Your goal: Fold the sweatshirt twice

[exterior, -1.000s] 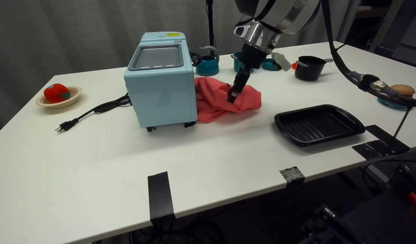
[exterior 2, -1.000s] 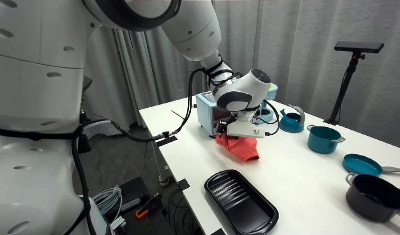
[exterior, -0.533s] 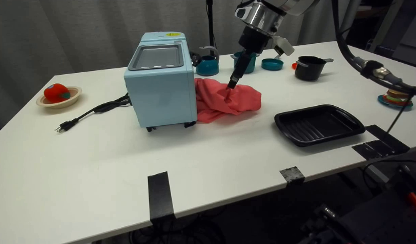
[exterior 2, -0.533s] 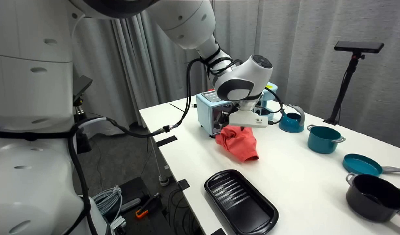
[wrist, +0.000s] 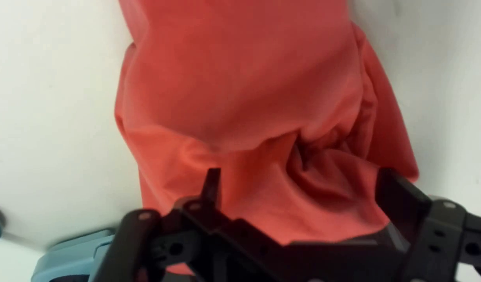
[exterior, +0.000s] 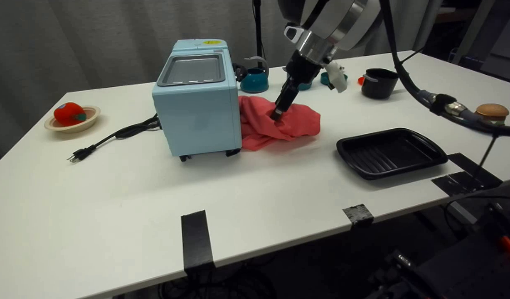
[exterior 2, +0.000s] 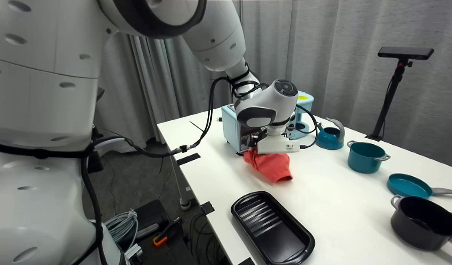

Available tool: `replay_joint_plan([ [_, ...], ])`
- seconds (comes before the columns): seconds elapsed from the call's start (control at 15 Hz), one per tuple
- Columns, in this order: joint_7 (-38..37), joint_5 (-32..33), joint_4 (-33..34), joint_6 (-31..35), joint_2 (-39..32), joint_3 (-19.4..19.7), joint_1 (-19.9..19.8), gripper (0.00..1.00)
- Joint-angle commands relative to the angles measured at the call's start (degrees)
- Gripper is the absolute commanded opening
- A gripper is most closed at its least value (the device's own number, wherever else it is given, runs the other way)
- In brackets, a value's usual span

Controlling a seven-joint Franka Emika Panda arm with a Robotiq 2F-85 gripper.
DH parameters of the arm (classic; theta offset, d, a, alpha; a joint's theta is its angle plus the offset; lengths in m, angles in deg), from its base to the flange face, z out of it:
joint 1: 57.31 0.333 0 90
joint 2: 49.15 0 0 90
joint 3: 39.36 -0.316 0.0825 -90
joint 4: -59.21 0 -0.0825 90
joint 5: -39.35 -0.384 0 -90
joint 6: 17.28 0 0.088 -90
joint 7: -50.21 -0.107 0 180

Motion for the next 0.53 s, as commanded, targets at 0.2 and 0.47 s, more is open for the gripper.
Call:
replay_joint_plan([
  [0.2,1.52,3.14,3.8,10.42,-11.4,-0.62,-0.86,1.0],
  [0.47,-5.17,12.84,7.81,13.8,-16.19,3.63,-0.58,1.0],
])
